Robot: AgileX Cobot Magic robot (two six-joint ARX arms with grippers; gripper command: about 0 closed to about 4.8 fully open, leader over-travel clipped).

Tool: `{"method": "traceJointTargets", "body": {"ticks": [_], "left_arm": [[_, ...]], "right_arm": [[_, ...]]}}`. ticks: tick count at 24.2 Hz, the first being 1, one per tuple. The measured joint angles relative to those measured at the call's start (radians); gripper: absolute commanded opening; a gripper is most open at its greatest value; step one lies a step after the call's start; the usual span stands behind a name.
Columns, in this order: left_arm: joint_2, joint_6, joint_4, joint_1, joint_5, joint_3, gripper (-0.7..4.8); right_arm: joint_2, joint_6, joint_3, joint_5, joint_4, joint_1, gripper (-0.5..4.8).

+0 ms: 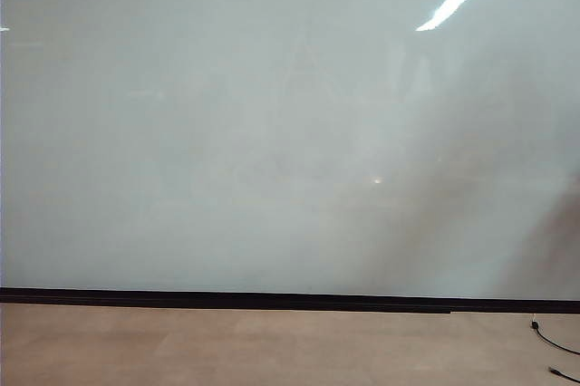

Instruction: Pick up the pen on the shelf to the right of the whiteboard and write the letter A.

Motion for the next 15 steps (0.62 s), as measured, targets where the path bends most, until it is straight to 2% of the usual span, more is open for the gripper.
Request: {"method": "traceJointTargets", "body": {"ticks": [8, 12, 15], "left_arm": [[0.000, 0.000, 0.000, 0.000, 0.000, 0.000, -0.04], [0.000, 0.000, 0.000, 0.000, 0.000, 0.000, -0.04], [0.000, 0.000, 0.000, 0.000, 0.000, 0.000, -0.05]], "right_arm": [[-0.011, 0.000, 0.000, 0.000, 0.000, -0.001, 2.91], [-0.016, 0.000, 0.000, 0.000, 0.001, -0.001, 2.50], [-0.016, 0.000, 0.000, 0.000, 0.001, -0.001, 2.51]]}}
